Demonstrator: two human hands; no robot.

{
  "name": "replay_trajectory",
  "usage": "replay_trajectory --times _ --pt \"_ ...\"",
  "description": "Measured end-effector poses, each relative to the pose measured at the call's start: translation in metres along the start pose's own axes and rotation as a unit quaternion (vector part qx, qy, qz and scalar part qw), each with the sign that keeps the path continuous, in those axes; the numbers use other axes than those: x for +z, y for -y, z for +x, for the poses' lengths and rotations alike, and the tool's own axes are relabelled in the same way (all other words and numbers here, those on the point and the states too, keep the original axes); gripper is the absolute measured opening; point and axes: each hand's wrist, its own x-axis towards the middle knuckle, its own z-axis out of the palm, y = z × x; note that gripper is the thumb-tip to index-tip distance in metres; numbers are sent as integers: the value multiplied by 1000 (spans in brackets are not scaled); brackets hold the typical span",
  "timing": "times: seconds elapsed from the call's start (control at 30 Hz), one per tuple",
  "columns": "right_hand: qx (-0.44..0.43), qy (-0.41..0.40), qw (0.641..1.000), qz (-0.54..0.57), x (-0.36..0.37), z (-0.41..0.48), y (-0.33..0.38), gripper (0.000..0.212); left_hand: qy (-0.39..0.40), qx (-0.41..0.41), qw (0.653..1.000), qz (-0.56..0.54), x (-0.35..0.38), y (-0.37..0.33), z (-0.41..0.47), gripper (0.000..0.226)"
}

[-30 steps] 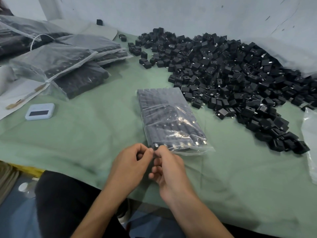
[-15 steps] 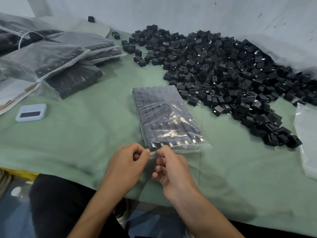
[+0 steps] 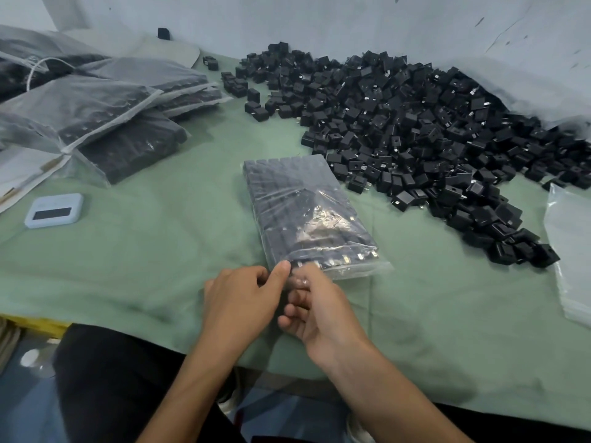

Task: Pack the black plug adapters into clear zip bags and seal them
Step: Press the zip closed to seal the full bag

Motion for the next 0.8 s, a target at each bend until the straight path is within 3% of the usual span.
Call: replay_trajectory --times 0.13,0.23,0.37,0.47,0.6,0.8 --pt "42 -3 999 15 0 3 10 40 3 -16 994 -105 2 6 2 51" --pt "24 15 1000 8 -2 5 12 33 9 -10 973 -229 1 13 4 50" --pt "12 42 999 7 -6 6 7 25 44 -26 974 -222 0 19 0 53" --pt "-2 58 998 6 -10 7 4 28 100 -77 940 -318 4 16 -4 47" --pt "-23 69 997 -4 -14 5 -1 41 77 -106 908 -398 5 8 -11 35" --pt "-15 54 998 13 -12 3 -2 23 78 -107 904 -406 2 6 -12 30"
